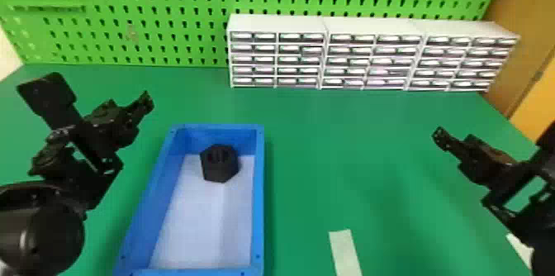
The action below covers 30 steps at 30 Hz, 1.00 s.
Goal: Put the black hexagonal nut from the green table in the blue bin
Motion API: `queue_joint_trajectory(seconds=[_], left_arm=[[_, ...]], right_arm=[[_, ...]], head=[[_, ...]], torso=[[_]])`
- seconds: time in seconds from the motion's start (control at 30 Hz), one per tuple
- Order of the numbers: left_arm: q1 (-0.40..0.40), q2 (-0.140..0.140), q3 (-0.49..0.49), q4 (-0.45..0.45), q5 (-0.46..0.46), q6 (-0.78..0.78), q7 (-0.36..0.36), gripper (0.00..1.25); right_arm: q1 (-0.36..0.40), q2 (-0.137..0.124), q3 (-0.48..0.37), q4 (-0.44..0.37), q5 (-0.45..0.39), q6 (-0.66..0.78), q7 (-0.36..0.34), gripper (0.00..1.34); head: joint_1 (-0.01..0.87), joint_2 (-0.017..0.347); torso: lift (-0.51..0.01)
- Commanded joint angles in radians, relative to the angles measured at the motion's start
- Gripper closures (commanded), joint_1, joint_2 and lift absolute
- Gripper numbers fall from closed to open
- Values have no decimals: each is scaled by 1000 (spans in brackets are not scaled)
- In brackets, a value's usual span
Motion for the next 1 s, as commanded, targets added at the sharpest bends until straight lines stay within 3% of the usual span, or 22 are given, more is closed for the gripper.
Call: queue_joint_trajectory(seconds=[0.0,0.97], left_arm=[[-2,0,0,0,1,0,0,479],[-10,-6,-6,0,1,0,0,478]], right_arm=[[-1,10,-6,0,8,-1,0,344],[-29,13,-4,5,27,-1,0,344]], head=[[691,9],[691,9]], torso=[[-97],[-97]])
